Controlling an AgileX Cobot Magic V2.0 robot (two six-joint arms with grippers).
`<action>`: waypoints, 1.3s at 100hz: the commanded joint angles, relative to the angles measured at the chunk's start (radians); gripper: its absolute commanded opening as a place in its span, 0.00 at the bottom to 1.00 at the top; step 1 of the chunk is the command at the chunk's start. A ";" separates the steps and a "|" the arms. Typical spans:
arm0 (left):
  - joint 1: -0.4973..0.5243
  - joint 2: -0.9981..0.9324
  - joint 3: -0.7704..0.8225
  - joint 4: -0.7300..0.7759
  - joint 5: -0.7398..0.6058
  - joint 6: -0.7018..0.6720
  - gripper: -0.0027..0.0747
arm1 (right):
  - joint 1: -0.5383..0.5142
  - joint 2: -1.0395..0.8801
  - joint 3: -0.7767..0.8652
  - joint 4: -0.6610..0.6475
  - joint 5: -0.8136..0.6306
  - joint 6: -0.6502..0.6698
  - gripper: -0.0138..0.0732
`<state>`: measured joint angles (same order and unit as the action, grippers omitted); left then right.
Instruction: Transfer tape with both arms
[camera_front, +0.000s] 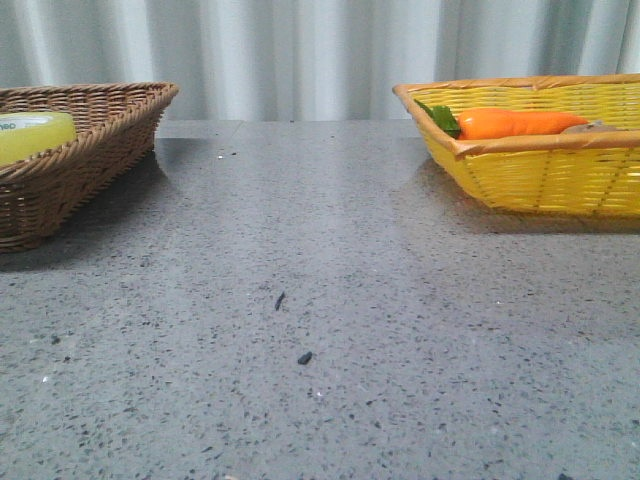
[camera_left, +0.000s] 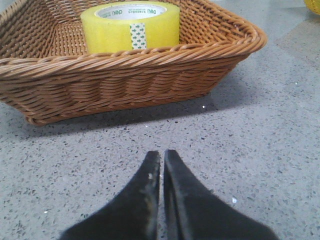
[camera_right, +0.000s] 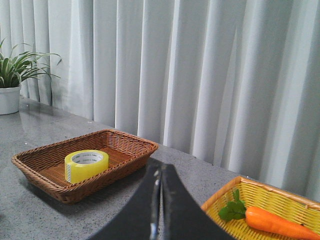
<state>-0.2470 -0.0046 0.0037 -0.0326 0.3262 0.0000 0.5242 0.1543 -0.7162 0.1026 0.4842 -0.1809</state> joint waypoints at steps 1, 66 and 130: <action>0.004 -0.028 0.008 -0.011 -0.059 -0.007 0.01 | -0.003 0.016 -0.020 -0.010 -0.079 -0.005 0.09; 0.004 -0.028 0.008 -0.011 -0.059 -0.007 0.01 | -0.395 -0.001 0.548 0.030 -0.484 -0.005 0.09; 0.004 -0.028 0.008 -0.011 -0.059 -0.007 0.01 | -0.569 -0.183 0.750 0.030 -0.151 -0.005 0.09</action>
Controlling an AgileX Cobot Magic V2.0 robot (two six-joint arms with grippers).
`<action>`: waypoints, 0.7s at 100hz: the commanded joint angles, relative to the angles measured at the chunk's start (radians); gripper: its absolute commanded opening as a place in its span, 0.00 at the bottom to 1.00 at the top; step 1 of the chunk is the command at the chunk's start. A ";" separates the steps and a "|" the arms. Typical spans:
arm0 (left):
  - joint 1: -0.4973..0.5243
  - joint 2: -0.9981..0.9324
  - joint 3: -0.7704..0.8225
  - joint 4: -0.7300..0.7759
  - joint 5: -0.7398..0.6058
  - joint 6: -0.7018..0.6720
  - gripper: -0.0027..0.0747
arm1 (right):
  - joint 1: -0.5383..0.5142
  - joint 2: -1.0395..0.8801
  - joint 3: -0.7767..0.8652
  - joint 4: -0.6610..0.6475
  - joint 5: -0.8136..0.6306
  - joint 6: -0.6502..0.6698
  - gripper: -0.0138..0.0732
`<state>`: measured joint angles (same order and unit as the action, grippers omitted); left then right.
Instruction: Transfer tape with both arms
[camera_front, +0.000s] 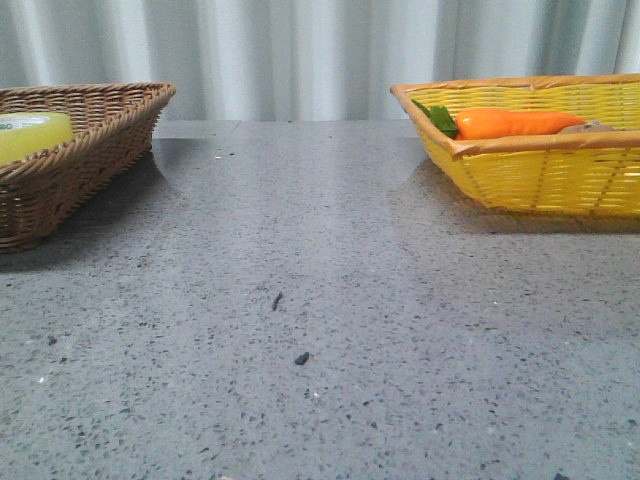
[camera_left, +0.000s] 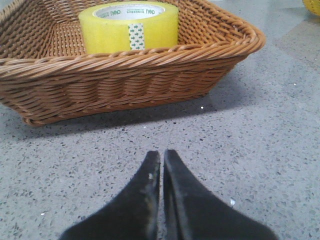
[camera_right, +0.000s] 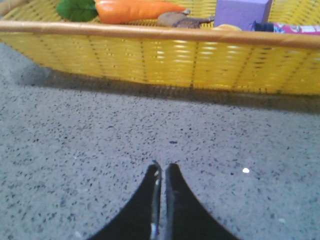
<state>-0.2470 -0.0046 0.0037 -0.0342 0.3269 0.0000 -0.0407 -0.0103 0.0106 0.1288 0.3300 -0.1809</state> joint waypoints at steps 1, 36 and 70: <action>0.004 -0.028 0.008 -0.010 -0.060 -0.007 0.01 | -0.004 -0.018 0.024 0.003 -0.002 -0.005 0.09; 0.004 -0.028 0.008 -0.010 -0.060 -0.007 0.01 | -0.004 -0.018 0.024 0.003 -0.010 -0.005 0.09; 0.004 -0.028 0.008 -0.010 -0.060 -0.007 0.01 | -0.004 -0.018 0.024 0.003 -0.012 -0.005 0.09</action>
<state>-0.2470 -0.0046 0.0037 -0.0342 0.3269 0.0000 -0.0407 -0.0103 0.0106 0.1275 0.3342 -0.1809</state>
